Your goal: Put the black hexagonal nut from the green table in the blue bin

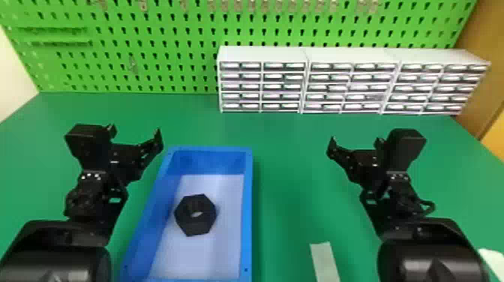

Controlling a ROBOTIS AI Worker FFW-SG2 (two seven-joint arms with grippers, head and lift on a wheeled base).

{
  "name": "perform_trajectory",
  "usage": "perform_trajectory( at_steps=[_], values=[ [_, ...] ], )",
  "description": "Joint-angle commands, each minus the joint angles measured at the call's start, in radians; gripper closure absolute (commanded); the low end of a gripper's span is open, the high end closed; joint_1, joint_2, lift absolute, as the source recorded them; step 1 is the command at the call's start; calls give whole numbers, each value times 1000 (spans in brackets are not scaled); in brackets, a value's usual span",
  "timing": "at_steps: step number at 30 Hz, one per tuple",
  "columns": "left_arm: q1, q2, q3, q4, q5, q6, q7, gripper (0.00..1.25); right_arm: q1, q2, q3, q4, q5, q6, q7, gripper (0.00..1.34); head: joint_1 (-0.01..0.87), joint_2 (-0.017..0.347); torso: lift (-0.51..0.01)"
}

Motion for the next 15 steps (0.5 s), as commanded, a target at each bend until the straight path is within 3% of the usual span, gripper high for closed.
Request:
perform_trajectory(
  at_steps=[1,15],
  values=[
    [0,0,0,0,1,0,0,248,0,-2,2,1,0,0,0,70,686,52,-97],
    [-2,0,-2,1,-1,1,0,248,0,-2,2,1,-3,0,0,70,686,52,-97]
  ],
)
